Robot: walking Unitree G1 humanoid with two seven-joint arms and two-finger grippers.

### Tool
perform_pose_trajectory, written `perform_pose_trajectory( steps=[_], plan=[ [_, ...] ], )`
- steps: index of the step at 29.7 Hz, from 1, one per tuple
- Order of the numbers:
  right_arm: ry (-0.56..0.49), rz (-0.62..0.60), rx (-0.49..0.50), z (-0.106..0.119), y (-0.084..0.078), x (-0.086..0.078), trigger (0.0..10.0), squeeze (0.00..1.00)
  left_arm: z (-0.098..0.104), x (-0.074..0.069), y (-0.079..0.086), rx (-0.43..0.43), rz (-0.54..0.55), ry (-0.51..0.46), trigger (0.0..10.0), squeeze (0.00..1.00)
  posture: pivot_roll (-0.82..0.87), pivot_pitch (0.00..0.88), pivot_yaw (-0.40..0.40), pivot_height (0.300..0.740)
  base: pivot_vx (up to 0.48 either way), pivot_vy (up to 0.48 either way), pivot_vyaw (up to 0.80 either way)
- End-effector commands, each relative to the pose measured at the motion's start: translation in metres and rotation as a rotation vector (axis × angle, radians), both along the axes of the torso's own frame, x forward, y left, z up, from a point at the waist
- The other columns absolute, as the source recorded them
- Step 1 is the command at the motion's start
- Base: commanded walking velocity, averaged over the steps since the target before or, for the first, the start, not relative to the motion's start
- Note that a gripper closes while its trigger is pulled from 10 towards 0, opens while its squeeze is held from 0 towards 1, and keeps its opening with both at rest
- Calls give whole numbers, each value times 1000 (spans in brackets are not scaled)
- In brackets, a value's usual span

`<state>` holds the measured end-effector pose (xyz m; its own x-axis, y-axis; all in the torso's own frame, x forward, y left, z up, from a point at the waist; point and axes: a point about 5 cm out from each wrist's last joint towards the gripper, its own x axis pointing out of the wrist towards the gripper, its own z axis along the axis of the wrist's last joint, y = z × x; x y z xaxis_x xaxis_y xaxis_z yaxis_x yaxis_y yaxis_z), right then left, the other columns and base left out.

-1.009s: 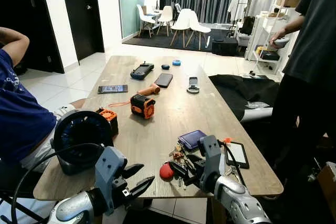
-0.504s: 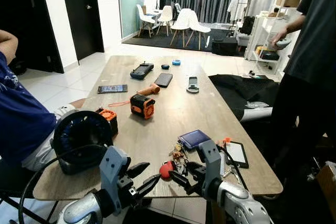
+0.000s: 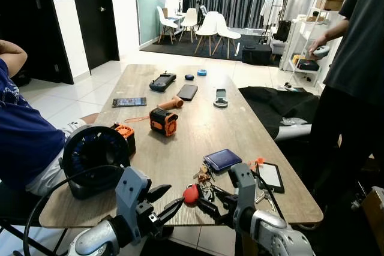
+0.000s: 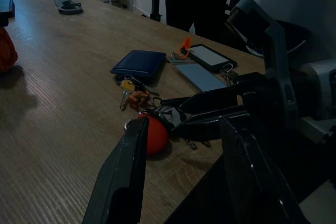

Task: Hang keys on a hook

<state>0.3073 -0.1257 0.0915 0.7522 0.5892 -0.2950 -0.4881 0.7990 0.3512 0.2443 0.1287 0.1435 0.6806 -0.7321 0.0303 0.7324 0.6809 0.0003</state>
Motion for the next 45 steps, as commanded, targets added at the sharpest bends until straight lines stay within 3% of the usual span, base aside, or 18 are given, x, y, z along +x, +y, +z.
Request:
perform_pose_trajectory(
  steps=[1,4,8,11,16,22,27,45],
  plan=[
    [46,-12,-10,-8,-3,-4,10000,0,-3,0,-3,-21,-7,8,10000,0,66,16,-29,740,0,0,0],
    [-20,26,-155,-8,-6,-5,10000,0,-3,0,-4,-7,-17,2,10000,0,64,15,-27,740,0,0,0],
    [-59,43,-236,-8,-9,-5,10000,0,-4,0,-4,-1,-20,1,10000,0,65,15,-27,740,0,0,0],
    [-122,88,-417,-9,-16,-5,10000,0,-4,0,-4,2,-20,-2,10000,0,66,15,-26,740,0,0,0],
    [-173,89,-527,-10,-25,-5,10000,0,-3,0,-3,2,-15,-4,10000,0,66,16,-24,740,0,0,0],
    [-244,-11,-564,-5,-36,5,10000,0,-4,4,-2,11,-1,-12,10000,0,64,23,-18,740,0,0,0],
    [-283,-25,-561,-5,-35,11,10000,0,-4,5,-1,21,5,-15,10000,0,63,31,-15,740,0,0,0],
    [-270,-48,-544,-12,-28,21,10000,0,-5,10,2,59,40,-15,10000,0,78,39,-24,740,0,0,0]
  ],
)
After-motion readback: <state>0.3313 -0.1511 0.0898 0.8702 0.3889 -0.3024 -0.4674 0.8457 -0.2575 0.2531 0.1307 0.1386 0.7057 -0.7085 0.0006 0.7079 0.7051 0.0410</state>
